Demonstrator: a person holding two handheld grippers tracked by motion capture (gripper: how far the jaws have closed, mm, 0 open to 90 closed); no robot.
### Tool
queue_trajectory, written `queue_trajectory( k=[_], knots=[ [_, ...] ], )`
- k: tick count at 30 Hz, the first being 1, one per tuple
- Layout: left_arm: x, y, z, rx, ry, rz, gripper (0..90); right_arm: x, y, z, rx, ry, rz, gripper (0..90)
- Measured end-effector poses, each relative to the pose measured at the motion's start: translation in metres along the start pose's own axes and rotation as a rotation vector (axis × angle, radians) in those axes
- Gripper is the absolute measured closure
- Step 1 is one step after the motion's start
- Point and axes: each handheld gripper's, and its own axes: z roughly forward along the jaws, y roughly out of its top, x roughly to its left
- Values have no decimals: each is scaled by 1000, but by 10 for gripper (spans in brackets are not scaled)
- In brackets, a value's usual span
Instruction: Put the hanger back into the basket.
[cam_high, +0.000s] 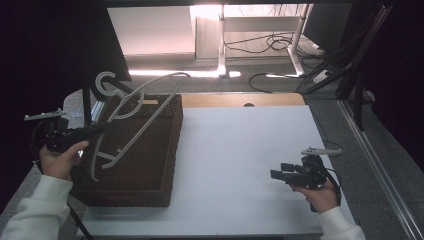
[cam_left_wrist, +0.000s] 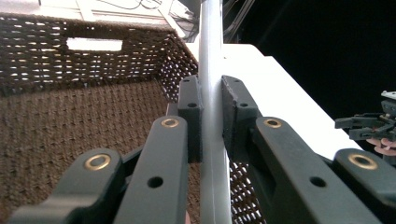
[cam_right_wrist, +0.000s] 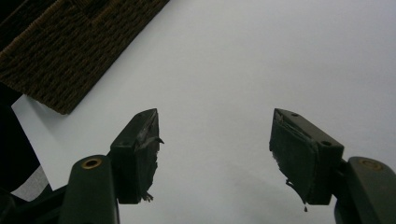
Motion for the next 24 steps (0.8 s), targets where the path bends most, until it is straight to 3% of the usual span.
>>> queue_trajectory(
  k=[4,24],
  knots=[
    [7,-1,-2,5,7,18,799,0,0,0,3,0,-2,336],
    [39,-15,-12,32,38,28,799,0,-1,2,7,-4,-3,335]
  ],
)
